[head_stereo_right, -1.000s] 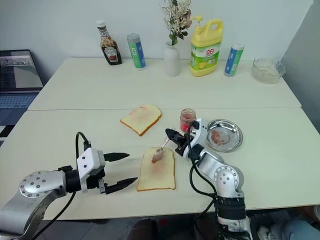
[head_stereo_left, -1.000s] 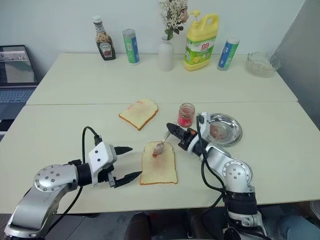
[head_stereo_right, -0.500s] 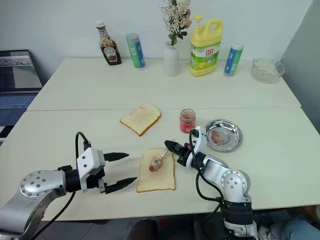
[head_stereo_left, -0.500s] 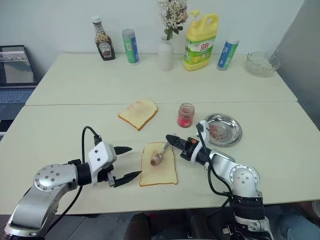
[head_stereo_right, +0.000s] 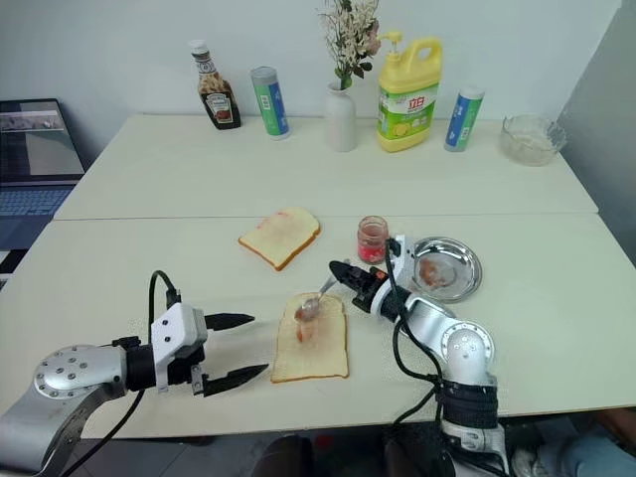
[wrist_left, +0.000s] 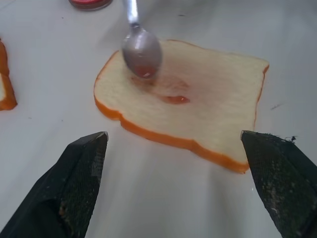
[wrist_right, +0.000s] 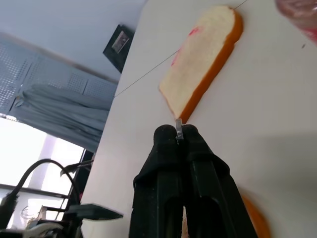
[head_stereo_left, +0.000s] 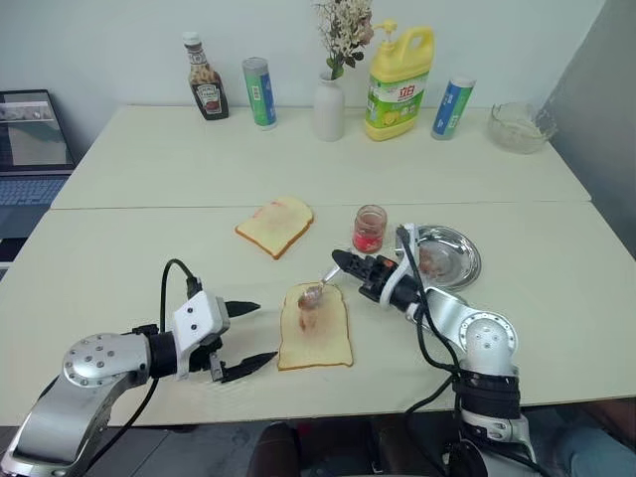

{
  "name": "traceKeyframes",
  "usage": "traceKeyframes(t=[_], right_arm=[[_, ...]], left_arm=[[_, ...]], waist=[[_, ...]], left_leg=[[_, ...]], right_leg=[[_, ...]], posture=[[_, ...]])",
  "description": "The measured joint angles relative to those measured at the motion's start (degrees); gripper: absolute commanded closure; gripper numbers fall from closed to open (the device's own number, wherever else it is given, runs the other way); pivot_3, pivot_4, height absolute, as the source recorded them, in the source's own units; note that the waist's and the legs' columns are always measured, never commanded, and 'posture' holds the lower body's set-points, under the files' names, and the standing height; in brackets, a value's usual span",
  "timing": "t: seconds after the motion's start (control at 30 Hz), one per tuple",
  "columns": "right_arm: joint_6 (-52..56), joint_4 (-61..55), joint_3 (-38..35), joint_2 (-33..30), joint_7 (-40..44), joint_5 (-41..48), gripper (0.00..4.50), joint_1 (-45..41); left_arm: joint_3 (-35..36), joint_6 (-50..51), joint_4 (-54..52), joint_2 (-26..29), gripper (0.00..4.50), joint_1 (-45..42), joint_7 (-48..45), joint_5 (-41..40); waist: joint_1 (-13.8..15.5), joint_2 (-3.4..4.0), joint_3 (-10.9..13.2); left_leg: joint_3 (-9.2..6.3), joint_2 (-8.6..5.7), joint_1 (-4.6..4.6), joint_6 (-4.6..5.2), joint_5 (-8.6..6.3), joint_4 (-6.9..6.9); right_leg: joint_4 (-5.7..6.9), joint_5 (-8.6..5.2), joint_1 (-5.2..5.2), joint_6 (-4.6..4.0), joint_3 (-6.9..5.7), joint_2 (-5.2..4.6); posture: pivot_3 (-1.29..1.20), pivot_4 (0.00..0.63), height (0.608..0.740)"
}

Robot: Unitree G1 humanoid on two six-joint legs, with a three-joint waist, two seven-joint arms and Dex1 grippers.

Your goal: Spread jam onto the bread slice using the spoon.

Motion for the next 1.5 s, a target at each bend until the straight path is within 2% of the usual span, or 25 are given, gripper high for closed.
traceKeyframes(t=[0.23, 0.6, 0.77, 0.87, 1.03, 1.2, 1.5], right_arm=[[1.7, -2.6, 2.7, -2.6, 3.9, -0.4, 4.46, 2.8], [8.0, -9.4, 1.8, -4.7, 2.5, 6.2, 4.46, 5.9], [5.3, -7.8, -0.4, -2.7, 0.5, 7.4, 4.46, 1.1], [2.1, -4.4, 0.1, -1.6, 0.0, 4.7, 4.46, -1.2], [1.1, 0.3, 1.4, -0.4, 0.0, 1.4, 4.46, -0.9], [4.9, -1.3, 2.4, -0.2, 0.1, 3.4, 4.46, 2.8], [11.6, -6.7, 2.0, -6.7, 1.6, 9.0, 4.46, 6.8]], left_arm=[[0.4, -0.6, 0.2, 0.0, 0.00, 0.1, 0.0, 0.1], [0.4, -0.6, 0.2, 0.1, 0.00, -0.2, 0.0, 0.1], [0.5, -0.7, 0.2, 0.2, 0.00, -0.1, -0.2, 0.1], [0.5, -0.8, 0.2, 0.3, 0.00, 0.1, -0.5, 0.1], [0.6, -1.6, 0.5, 0.7, 0.00, 0.9, -1.5, 0.1], [0.7, -2.2, 0.8, 0.8, 0.00, 1.5, -2.1, 0.1], [0.7, -2.0, 0.8, 0.9, 0.00, 0.6, -2.0, 0.2]], waist=[[0.0, 0.00, 0.0], [0.0, 0.00, 0.0], [-0.1, 0.00, 0.0], [-0.1, 0.00, 0.0], [-0.1, 0.00, 0.0], [-0.1, 0.00, 0.0], [0.0, 0.00, 0.0]], left_leg=[[-0.03, 0.03, 0.00, 0.00, 0.00, -0.02], [-0.01, 0.01, 0.00, 0.00, 0.00, -0.02], [-0.02, 0.03, 0.01, 0.00, 0.00, -0.02], [-0.02, 0.03, 0.01, 0.00, 0.00, -0.03], [0.00, 0.02, -0.01, 0.00, 0.00, -0.03], [-0.01, 0.03, -0.01, 0.00, 0.00, -0.03], [0.00, 0.01, 0.00, 0.00, 0.00, -0.02]], right_leg=[[0.00, 0.00, 0.00, 0.00, -0.01, 0.00], [0.00, -0.01, 0.00, 0.01, 0.01, 0.01], [0.01, 0.00, 0.00, 0.01, 0.00, 0.03], [0.00, 0.00, 0.00, 0.00, -0.01, 0.03], [-0.01, 0.00, -0.02, -0.01, 0.01, 0.00], [0.00, 0.00, -0.02, -0.01, 0.00, 0.00], [-0.01, -0.01, 0.00, 0.01, 0.01, 0.00]], posture=[[0.00, 0.150, 0.740], [0.00, 0.150, 0.740], [0.00, 0.150, 0.740], [0.00, 0.150, 0.740], [0.00, 0.150, 0.740], [0.00, 0.150, 0.740], [0.00, 0.150, 0.740]])
